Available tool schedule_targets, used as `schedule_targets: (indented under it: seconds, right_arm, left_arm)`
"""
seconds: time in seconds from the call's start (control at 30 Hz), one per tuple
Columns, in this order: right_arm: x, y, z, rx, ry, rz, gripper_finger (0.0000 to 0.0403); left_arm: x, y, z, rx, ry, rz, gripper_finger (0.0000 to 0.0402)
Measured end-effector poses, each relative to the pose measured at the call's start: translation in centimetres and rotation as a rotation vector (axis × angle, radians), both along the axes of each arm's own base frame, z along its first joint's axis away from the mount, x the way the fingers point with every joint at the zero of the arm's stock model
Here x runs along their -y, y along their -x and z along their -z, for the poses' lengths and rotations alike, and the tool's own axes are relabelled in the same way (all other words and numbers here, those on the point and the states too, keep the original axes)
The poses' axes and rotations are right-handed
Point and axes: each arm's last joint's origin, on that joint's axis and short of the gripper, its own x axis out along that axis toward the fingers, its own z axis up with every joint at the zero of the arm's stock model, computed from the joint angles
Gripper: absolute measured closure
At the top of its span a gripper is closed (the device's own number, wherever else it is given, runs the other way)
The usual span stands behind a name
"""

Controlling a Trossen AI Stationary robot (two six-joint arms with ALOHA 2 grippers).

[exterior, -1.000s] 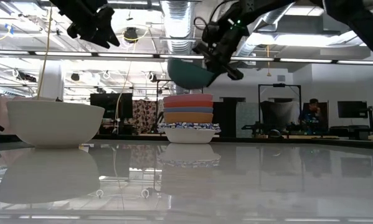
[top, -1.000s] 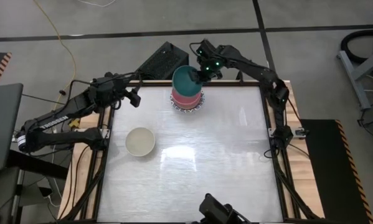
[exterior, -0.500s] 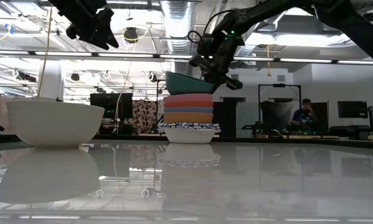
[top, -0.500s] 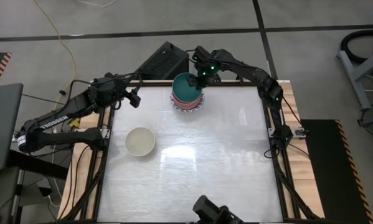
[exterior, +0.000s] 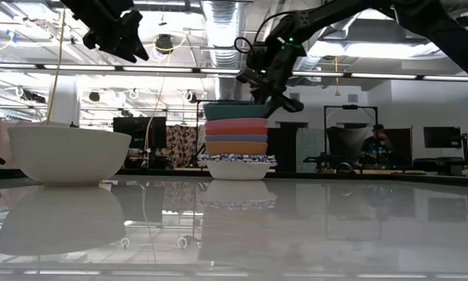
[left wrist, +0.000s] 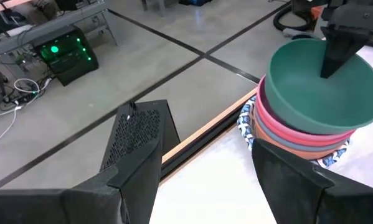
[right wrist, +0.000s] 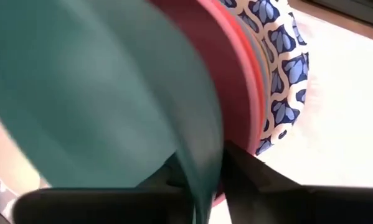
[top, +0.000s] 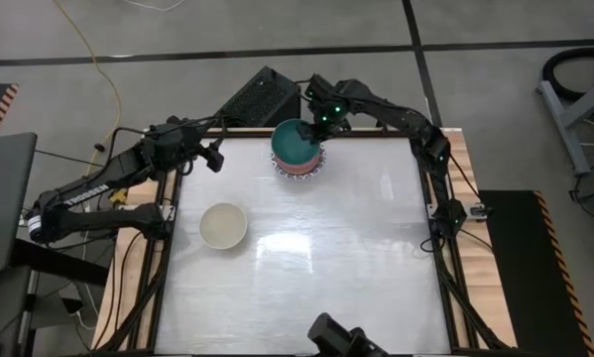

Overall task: Nest bowls inside each other by size order
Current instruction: Stack the dark green bowl on top of the pink bowl

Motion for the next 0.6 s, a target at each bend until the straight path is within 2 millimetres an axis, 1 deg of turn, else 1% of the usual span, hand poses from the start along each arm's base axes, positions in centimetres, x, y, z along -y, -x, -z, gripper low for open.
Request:
schedule_targets:
  seconds: [0.33,0.5,0.6]
  right_arm:
    - [0.09,0.16,-0.11,0.001,0.019,-0.026,0.0242]
    - [0.22,0.42,-0.39,0.005,0.023,-0.024,0.0216]
    - [0.18,0.55,-0.53,0.007,0.018,-0.025,0.0208]
  left_arm:
    - [0.00,0.00,0.00,0.000,0.000,0.000,0.0162]
    - [0.00,0.00,0.00,-0.011,-0.007,0.004,0.0162]
    - [0.01,0.01,0.03,-0.015,-0.007,0.005,0.0162]
